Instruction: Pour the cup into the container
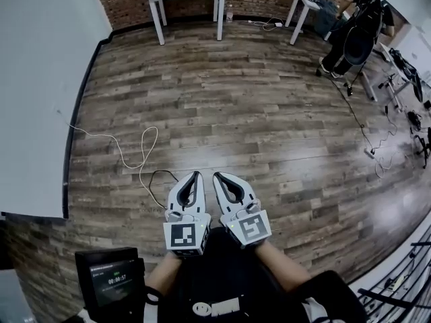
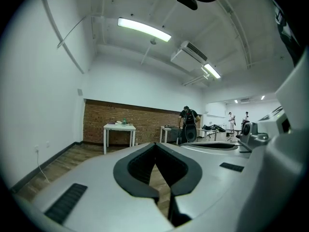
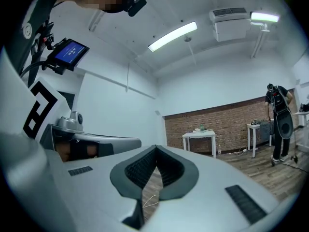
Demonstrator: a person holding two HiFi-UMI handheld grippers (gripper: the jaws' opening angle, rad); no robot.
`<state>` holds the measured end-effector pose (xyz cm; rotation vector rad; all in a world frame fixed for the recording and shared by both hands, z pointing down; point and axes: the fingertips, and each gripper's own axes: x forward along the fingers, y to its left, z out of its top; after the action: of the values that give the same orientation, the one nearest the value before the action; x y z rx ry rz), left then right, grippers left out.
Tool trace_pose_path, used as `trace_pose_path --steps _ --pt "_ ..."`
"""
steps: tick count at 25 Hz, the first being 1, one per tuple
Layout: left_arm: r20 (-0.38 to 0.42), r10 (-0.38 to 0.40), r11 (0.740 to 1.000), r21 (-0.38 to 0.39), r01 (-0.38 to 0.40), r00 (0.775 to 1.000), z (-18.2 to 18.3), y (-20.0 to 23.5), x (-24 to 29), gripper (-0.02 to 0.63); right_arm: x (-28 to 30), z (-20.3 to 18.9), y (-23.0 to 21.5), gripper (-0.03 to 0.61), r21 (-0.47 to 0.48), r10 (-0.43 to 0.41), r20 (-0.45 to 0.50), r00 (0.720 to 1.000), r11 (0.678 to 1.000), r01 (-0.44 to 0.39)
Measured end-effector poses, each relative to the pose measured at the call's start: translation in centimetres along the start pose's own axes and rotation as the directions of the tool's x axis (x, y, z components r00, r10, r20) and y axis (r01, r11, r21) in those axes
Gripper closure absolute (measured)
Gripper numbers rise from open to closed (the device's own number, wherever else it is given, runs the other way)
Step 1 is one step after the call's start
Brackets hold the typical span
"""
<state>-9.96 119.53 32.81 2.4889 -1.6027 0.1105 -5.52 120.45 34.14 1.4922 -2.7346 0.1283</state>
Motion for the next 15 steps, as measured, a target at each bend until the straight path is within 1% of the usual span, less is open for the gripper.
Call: trace_pose_path --steps 6,10,15 --pt "0.019 -0.021 1.0 0.01 0.021 1.0 1.1 -0.8 0.4 0.611 0.2 1.0 0.0 0.575 -0.023 0.015 0.008 1.0 1.0 -0.015" --pt "0.01 -0.055 0.998 0.032 0.055 0.998 0.5 -1.4 0.7 0.611 0.6 1.4 0.0 0.575 -0.025 0.025 0.021 0.999 0.999 -0.025" --pt "0.022 -0.055 0.998 0.033 0.054 0.998 1.0 -1.4 1.6 0.611 1.3 1.4 -0.3 0.575 -0.017 0.032 0.035 0.999 0.999 -0.031"
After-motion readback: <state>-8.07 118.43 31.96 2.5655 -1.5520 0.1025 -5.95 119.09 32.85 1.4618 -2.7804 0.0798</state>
